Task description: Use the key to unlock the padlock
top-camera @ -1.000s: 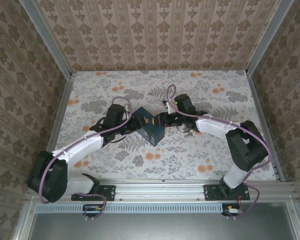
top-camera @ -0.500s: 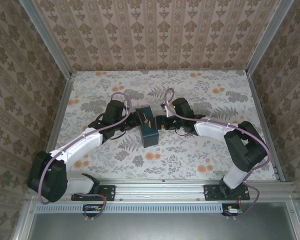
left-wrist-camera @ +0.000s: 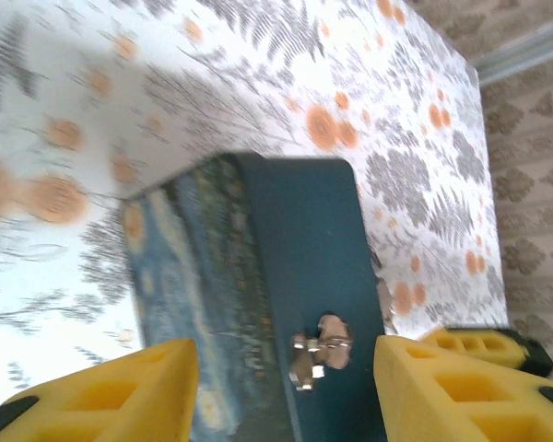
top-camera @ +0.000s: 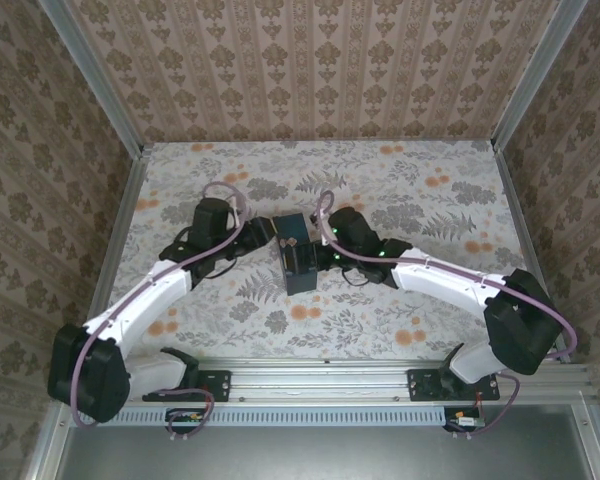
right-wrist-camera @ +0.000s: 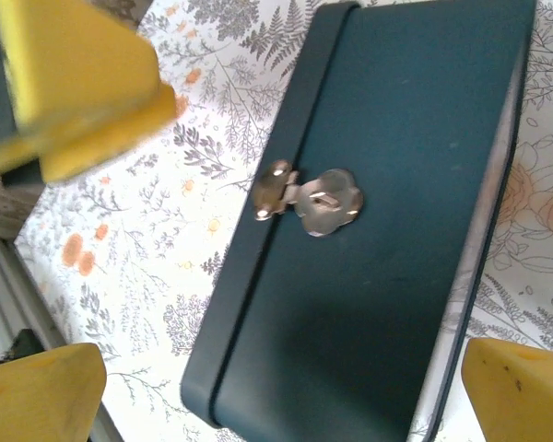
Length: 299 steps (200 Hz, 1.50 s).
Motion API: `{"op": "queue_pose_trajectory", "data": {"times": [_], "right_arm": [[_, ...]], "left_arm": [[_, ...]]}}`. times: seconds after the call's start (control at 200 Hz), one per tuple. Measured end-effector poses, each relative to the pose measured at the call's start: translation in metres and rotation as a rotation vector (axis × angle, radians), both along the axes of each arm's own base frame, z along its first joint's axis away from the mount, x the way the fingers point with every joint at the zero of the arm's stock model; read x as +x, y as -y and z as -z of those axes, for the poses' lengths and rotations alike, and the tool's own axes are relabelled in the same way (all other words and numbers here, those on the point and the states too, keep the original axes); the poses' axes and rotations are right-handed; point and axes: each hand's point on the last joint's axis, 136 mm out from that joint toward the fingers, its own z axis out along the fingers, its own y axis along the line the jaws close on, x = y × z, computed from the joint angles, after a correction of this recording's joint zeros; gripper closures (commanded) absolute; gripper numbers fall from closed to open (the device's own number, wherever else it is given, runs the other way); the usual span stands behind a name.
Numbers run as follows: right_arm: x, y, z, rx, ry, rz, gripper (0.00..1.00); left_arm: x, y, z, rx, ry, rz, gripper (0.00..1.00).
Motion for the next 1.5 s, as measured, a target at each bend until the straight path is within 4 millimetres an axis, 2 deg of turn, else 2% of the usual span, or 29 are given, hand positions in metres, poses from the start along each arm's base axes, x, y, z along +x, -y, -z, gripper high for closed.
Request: {"op": "queue_pose_trajectory", "data": {"times": [0.15,0.22,0.385,0.54,0.625,0.815,1.01,1.155,1.24,1.29,1.405,1.495], "right_arm": [[-0.004,-0.007,0.013,-0.119,0.016,0.043,0.0],[-0.002,-0.009,0.021,-0.173,0.018,0.06,0.0],[0.003,-0.018,0.038,-0.295,0.026,0.088,0.01],[0.006,-0.017,0.053,-0.371,0.028,0.119,0.17],[0.007,-0.016,0.053,-0.368,0.03,0.136,0.25],[0.008,-0.008,0.049,-0.223,0.022,0.189,0.27],[0.024,0.006,0.046,0.111,-0.091,0.245,0.26],[0.038,0.003,0.054,0.309,-0.196,0.249,0.23],[0.042,-0.001,0.059,0.381,-0.24,0.233,0.18],[0.044,-0.003,0.064,0.407,-0.268,0.225,0.14],[0.046,-0.001,0.09,0.419,-0.343,0.218,0.08],[0.049,0.001,0.094,0.439,-0.355,0.198,0.04]], "left_arm": [[0.012,-0.05,-0.007,0.045,0.025,-0.128,0.46],[0.012,-0.062,-0.01,0.057,0.034,-0.155,0.46],[0.007,-0.074,-0.011,0.074,0.044,-0.168,0.47],[0.001,-0.077,-0.001,0.083,0.021,-0.168,0.47],[0.0,-0.079,0.001,0.088,0.017,-0.167,0.47],[-0.002,-0.084,-0.003,0.092,0.032,-0.17,0.48],[-0.004,-0.085,-0.004,0.093,0.023,-0.166,0.48],[-0.003,-0.083,-0.01,0.084,0.031,-0.161,0.48],[-0.001,-0.082,-0.018,0.078,0.046,-0.159,0.48],[0.0,-0.082,-0.02,0.076,0.051,-0.159,0.48],[0.001,-0.082,-0.025,0.074,0.058,-0.159,0.48],[0.001,-0.082,-0.026,0.075,0.057,-0.159,0.48]]}}
